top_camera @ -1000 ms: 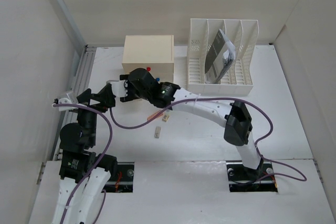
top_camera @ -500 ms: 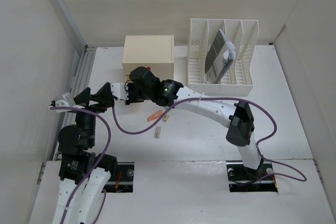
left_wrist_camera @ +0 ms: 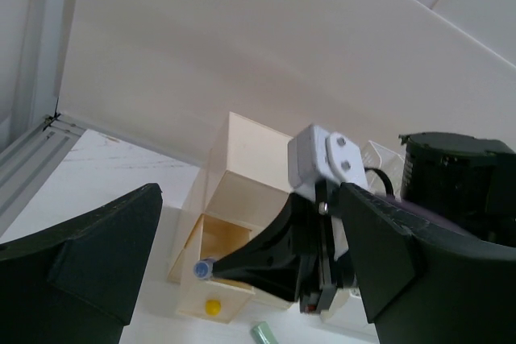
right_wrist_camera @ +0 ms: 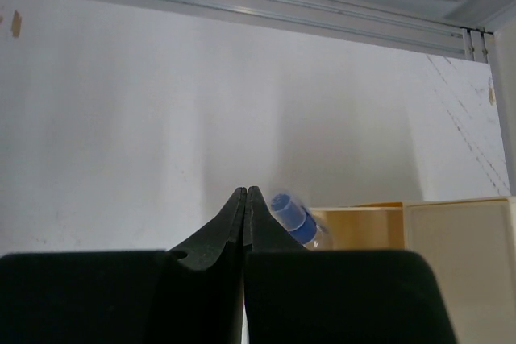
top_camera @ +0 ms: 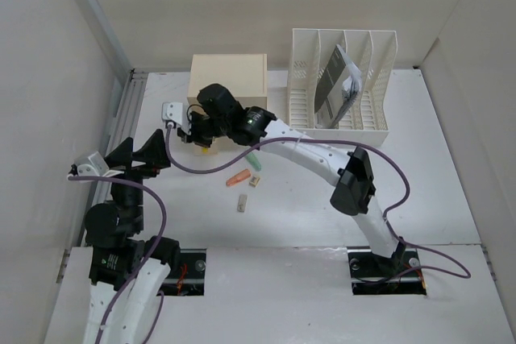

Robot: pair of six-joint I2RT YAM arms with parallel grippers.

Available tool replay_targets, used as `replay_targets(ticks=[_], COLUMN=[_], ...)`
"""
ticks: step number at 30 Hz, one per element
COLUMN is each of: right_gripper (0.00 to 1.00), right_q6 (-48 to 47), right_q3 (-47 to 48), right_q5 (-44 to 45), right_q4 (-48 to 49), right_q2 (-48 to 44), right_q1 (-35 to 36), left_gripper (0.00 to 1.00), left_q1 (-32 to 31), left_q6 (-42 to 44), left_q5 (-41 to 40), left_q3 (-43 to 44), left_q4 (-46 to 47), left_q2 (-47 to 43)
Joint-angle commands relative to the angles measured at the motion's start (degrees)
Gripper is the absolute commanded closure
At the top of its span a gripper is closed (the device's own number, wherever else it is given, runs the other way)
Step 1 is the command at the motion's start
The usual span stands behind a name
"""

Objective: Organize the desk

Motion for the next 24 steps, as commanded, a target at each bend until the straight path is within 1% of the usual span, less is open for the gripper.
replay_targets(ticks=[1, 10, 18, 24], right_gripper=[1.0, 1.0, 1.0, 1.0], right_q6=[5.2, 7.8, 7.8, 7.8], right_q3=[5.5, 7.5, 7.5, 7.5], right_q5=[-4.9, -8.7, -8.7, -5.9], right_q4=[4.1, 4.1, 4.1, 4.6], right_q2=[1.5, 4.8, 5.8, 6.5], right_q1=[-1.3, -2.9, -2.9, -3.5], left_gripper=[0.1, 0.1, 0.1, 0.1], left_q1=[0.1, 0.1, 0.1, 0.1], left_q6=[1.1, 1.1, 1.1, 1.1], left_q5=[0.1, -0.4, 0.1, 0.1], left_q3=[-0.9, -1.5, -1.5, -1.5], left_q4=[-0.2, 0.3, 0.3, 0.3], left_q2=[-2.1, -3.4, -3.4, -3.4])
